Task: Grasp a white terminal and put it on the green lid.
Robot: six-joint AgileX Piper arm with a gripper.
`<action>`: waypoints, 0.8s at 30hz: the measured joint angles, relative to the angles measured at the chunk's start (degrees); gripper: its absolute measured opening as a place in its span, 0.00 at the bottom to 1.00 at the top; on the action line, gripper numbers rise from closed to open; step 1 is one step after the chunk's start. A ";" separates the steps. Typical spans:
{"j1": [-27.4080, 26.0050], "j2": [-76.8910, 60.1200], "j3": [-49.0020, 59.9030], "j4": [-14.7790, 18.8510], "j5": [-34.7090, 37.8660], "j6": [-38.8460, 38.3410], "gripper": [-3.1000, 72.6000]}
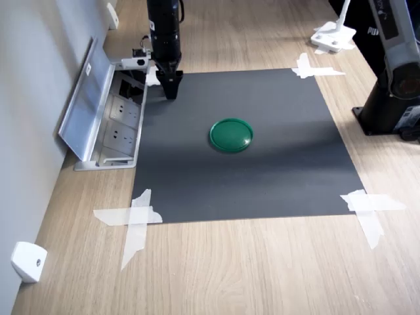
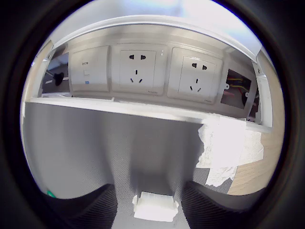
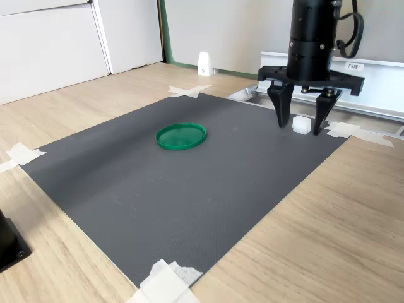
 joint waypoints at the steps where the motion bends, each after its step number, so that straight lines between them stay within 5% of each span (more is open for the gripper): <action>1: 0.00 0.00 0.00 0.00 0.00 0.00 0.76; 9: 0.00 0.00 0.00 0.00 0.24 0.00 0.45; 16: 1.10 -2.22 0.00 -0.06 3.18 -3.06 0.45; 24: 9.62 -14.39 0.06 -0.01 10.70 -7.37 0.45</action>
